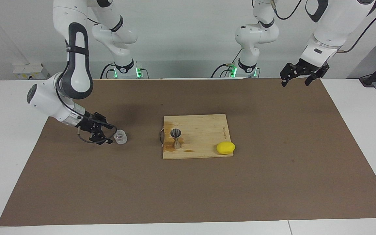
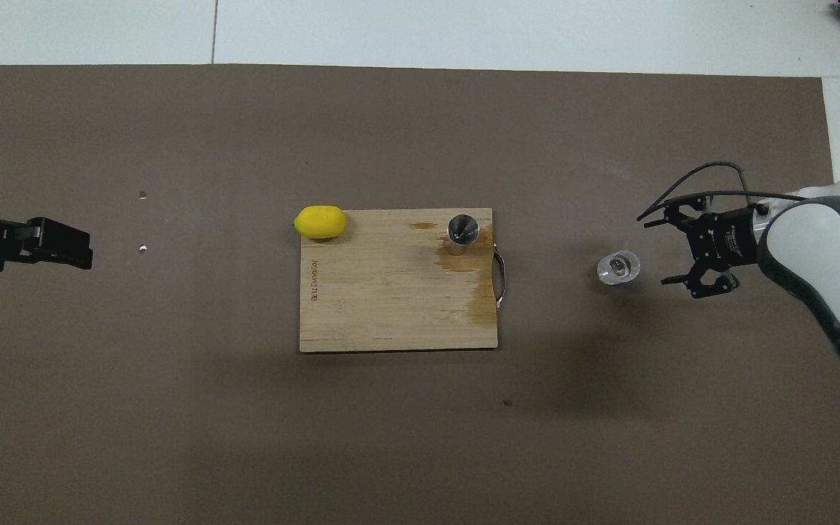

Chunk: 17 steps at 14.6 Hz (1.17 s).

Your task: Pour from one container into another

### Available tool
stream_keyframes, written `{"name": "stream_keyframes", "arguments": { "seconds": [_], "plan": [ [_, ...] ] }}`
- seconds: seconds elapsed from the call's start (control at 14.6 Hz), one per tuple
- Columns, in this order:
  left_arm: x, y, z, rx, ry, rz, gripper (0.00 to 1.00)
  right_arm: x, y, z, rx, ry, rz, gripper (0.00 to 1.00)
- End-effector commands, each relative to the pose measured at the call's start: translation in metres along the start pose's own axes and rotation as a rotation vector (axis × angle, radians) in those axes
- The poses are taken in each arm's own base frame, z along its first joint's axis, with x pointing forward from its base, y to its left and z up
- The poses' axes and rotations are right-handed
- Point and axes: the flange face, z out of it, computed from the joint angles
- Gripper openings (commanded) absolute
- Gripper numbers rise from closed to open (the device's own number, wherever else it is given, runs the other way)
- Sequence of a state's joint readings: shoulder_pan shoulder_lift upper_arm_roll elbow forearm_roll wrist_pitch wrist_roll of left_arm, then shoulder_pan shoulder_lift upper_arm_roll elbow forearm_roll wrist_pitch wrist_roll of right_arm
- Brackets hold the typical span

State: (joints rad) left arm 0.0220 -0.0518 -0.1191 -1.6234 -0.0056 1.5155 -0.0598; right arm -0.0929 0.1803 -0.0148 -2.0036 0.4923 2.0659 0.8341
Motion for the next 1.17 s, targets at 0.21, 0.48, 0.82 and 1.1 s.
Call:
{"name": "stream_keyframes", "arguments": {
  "seconds": [0.21,0.48,0.82,1.1],
  "plan": [
    [-0.008,-0.003,-0.004,0.001,-0.005,0.007,1.0,-0.057,-0.014,-0.013,-0.163,0.175,-0.555,0.99],
    [-0.008,-0.003,-0.003,0.001,-0.007,0.007,1.0,-0.095,-0.021,-0.044,-0.236,0.283,-0.735,0.99],
    [-0.007,-0.003,-0.004,0.001,-0.004,0.007,1.0,-0.119,-0.039,-0.119,-0.3,0.312,-0.78,0.99],
    [-0.007,-0.003,-0.004,0.001,-0.004,0.007,1.0,-0.126,-0.044,-0.17,-0.319,0.354,-0.823,0.99]
  ]
}}
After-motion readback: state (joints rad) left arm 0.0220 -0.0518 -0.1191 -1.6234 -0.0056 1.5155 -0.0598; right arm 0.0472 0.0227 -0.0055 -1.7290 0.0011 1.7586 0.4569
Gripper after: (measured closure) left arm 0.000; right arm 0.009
